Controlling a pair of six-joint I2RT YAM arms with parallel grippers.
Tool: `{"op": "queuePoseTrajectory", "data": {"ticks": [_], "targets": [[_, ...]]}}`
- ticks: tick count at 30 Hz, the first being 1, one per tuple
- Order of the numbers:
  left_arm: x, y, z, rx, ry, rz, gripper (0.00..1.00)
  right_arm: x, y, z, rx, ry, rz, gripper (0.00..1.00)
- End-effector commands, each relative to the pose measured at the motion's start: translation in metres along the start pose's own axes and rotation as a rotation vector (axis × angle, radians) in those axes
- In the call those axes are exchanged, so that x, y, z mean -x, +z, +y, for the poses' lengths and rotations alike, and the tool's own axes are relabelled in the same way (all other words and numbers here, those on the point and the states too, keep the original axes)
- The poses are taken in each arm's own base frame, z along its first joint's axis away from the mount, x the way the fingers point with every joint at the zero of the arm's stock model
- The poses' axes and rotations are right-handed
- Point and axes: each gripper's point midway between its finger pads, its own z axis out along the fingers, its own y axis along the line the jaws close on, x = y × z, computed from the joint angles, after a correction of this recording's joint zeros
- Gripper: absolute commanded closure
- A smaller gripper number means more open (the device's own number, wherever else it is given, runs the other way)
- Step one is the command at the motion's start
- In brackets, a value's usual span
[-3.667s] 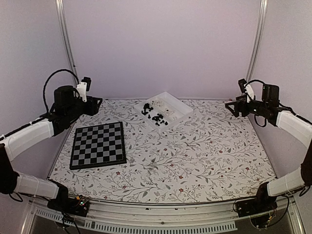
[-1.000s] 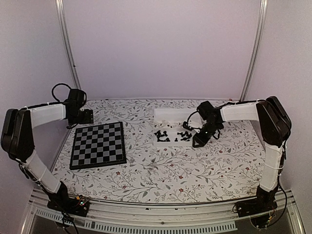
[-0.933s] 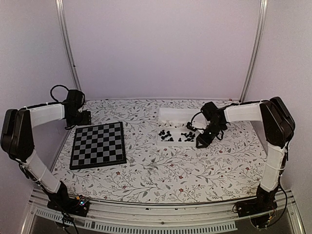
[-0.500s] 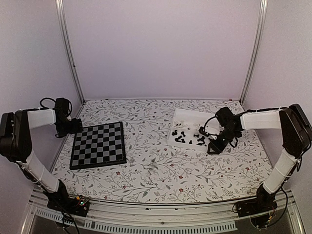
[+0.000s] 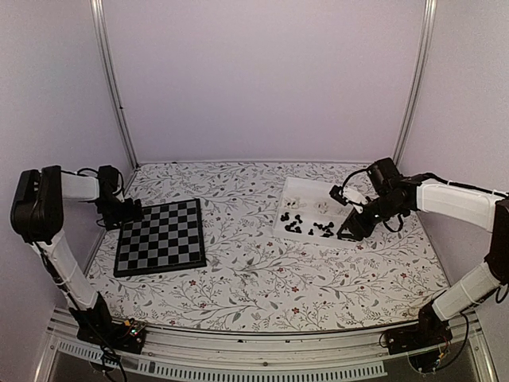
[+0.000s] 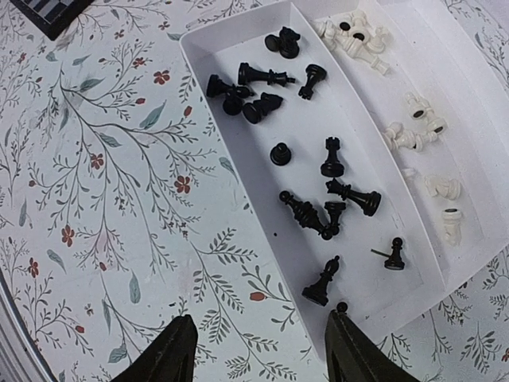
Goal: Set up the chess pieces on the board
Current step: Move the chessboard to the center of the board, then adjust the chessboard at the center of the board.
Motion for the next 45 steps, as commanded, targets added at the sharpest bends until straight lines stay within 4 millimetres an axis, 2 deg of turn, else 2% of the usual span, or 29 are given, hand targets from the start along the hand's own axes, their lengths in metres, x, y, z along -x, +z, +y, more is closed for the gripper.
{"op": "queuePoseTrajectory", "data": {"ticks": [1,5,9,12,17,20,23,26,29,32,35,37,38,39,42,45], "targets": [[0.013,0.008,-0.019,-0.110,0.019,-0.009,0.02,0.016,-0.012,0.013,0.064,-0.051,-0.068,0.41],[0.001,0.022,-0.050,-0.262,0.057,0.050,0.06,0.029,-0.013,0.018,0.105,-0.083,-0.099,0.41],[-0.011,0.019,-0.095,-0.361,0.174,0.050,0.06,0.045,-0.010,0.020,0.148,-0.114,-0.125,0.41],[-0.021,0.014,-0.133,-0.378,0.310,0.029,0.06,0.055,-0.004,0.025,0.173,-0.148,-0.137,0.41],[-0.047,0.018,-0.201,-0.362,0.561,0.012,0.05,0.074,0.016,0.041,0.227,-0.198,-0.125,0.41],[-0.043,0.012,-0.221,-0.243,0.656,-0.048,0.03,0.085,0.029,0.047,0.252,-0.230,-0.112,0.40],[-0.031,-0.021,-0.220,-0.159,0.615,-0.145,0.02,0.097,0.040,0.048,0.273,-0.239,-0.109,0.40],[-0.036,-0.066,-0.208,-0.143,0.515,-0.225,0.02,0.107,0.052,0.049,0.298,-0.245,-0.105,0.40],[-0.062,-0.102,-0.187,-0.183,0.372,-0.225,0.02,0.117,0.067,0.051,0.303,-0.281,-0.096,0.38],[-0.103,-0.119,-0.170,-0.252,0.252,-0.173,0.02,0.131,0.083,0.053,0.296,-0.329,-0.090,0.35],[-0.134,-0.126,-0.153,-0.258,0.174,-0.125,0.02,0.156,0.094,0.056,0.302,-0.359,-0.102,0.33],[-0.150,-0.126,-0.144,-0.258,0.148,-0.102,0.02,0.161,0.116,0.060,0.325,-0.357,-0.073,0.30],[-0.156,-0.126,-0.140,-0.259,0.133,-0.092,0.02,0.169,0.120,0.063,0.327,-0.364,-0.076,0.29],[-0.162,-0.125,-0.135,-0.257,0.119,-0.081,0.02,0.168,0.134,0.065,0.336,-0.357,-0.055,0.28],[-0.179,-0.117,-0.130,-0.287,0.093,-0.036,0.01,0.182,0.154,0.068,0.308,-0.338,-0.044,0.26],[-0.190,-0.109,-0.129,-0.285,0.086,0.012,0.01,0.178,0.179,0.071,0.299,-0.292,0.004,0.24]]}}
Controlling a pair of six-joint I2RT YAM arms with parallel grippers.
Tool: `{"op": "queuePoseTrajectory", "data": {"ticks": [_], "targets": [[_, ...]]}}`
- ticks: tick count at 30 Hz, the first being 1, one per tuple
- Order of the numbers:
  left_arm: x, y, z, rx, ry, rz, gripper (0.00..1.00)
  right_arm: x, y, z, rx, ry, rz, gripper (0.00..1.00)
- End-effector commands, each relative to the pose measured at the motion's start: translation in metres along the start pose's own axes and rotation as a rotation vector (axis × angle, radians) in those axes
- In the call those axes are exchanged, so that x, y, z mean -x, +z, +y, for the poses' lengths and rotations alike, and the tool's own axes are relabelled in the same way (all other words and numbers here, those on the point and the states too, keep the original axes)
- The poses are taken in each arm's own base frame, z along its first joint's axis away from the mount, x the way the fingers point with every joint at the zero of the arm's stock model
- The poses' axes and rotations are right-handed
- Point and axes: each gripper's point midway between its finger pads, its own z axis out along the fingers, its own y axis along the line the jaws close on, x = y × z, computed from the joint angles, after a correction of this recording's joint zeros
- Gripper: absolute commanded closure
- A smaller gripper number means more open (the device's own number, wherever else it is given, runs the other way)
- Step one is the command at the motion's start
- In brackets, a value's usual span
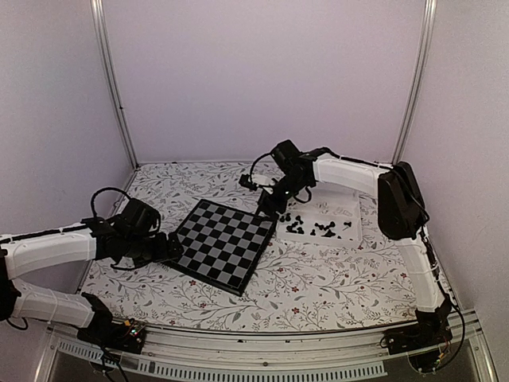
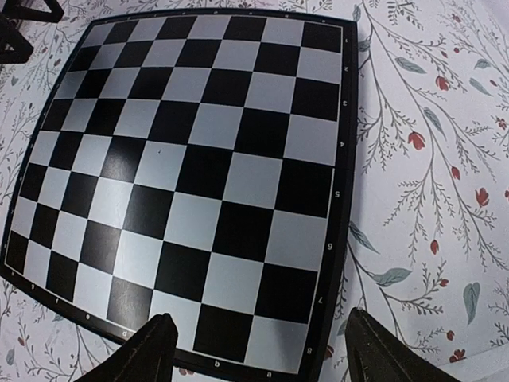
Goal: Set up the chess pieces on the board
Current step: Adjust the chessboard at the center of the board.
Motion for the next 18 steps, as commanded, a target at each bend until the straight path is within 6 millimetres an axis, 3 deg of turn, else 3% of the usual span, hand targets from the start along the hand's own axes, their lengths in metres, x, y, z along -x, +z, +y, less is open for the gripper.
{"op": "queuePoseTrajectory", "data": {"ticks": [1,4,7,16,18], "targets": [[-0.018,0.007,-0.003,-0.022,-0.065,0.069,0.01,-0.022,0.039,0.005,0.015,0.108,0.110,0.23],[-0.024,0.015,-0.006,-0.023,-0.052,0.108,0.01,-0.039,0.051,-0.005,-0.028,0.172,0.159,0.22],[-0.027,0.025,-0.007,-0.017,-0.051,0.128,0.01,-0.054,0.061,-0.001,-0.009,0.218,0.198,0.22],[-0.020,0.046,0.002,0.031,-0.059,0.111,0.01,-0.077,0.066,0.038,0.166,0.302,0.254,0.24],[-0.017,0.048,0.003,0.040,-0.056,0.104,0.01,-0.080,0.065,0.036,0.149,0.300,0.251,0.23]]}}
